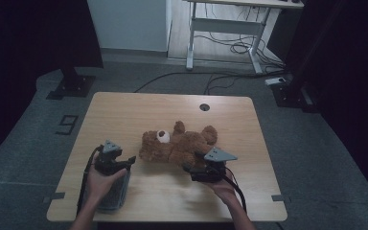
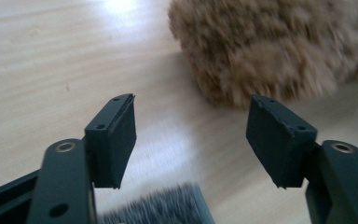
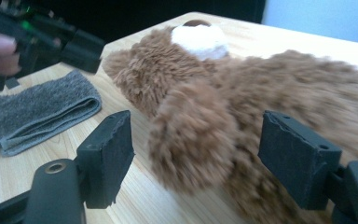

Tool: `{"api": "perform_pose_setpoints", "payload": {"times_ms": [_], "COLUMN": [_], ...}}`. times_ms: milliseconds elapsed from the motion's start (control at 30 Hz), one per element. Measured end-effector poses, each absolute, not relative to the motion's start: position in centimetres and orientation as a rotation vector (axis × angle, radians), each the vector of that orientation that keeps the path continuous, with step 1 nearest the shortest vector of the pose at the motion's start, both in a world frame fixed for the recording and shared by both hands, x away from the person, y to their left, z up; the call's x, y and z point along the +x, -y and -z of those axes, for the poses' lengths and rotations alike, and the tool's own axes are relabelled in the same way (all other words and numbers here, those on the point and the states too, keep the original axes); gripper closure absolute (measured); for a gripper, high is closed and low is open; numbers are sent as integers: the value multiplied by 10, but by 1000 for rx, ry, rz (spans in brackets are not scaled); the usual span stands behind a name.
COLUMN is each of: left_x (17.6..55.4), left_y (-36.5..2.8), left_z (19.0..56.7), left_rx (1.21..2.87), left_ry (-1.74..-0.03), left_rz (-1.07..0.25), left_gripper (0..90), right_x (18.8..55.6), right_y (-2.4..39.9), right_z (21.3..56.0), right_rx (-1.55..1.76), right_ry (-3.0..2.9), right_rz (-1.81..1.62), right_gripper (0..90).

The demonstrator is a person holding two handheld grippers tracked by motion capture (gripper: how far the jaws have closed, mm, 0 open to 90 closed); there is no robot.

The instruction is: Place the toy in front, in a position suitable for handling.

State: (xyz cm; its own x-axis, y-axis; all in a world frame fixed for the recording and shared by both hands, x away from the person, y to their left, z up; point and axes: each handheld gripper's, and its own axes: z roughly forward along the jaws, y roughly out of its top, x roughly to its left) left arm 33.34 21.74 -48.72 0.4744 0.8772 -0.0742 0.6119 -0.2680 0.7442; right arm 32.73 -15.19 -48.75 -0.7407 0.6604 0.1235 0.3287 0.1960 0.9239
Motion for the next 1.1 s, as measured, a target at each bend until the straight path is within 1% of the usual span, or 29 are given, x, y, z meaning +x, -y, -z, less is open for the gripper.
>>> {"api": "perform_pose_setpoints", "payload": {"times_ms": [200,433,600,733,900,967,1000,1067,1100], "left_x": [314,301,293,293,293,293,293,294,294], "left_y": [-224,-232,-243,-250,-254,-253,-253,-252,-251], "left_z": [496,508,510,508,508,509,509,511,512], "left_rx": [1986,2027,1996,1960,1956,1958,1960,1966,1969], "left_ry": [-1244,-1273,-1299,-1299,-1299,-1304,-1306,-1310,-1311], "left_rz": [-470,-464,-429,-391,-386,-389,-389,-387,-383], "left_gripper": [296,251,233,230,225,224,222,220,218], "right_x": [316,312,319,331,341,344,344,346,346], "right_y": [183,210,225,235,232,228,227,225,224], "right_z": [485,486,494,510,520,521,521,521,522], "right_rx": [1015,1082,1137,1231,1262,1258,1256,1246,1242], "right_ry": [-2087,-1992,-1964,-1976,-1993,-2001,-2002,-2002,-1996], "right_rz": [-1556,-1506,-1429,-1448,-1452,-1454,-1454,-1453,-1452], "right_gripper": [212,199,185,169,163,178,204,284,351]}}
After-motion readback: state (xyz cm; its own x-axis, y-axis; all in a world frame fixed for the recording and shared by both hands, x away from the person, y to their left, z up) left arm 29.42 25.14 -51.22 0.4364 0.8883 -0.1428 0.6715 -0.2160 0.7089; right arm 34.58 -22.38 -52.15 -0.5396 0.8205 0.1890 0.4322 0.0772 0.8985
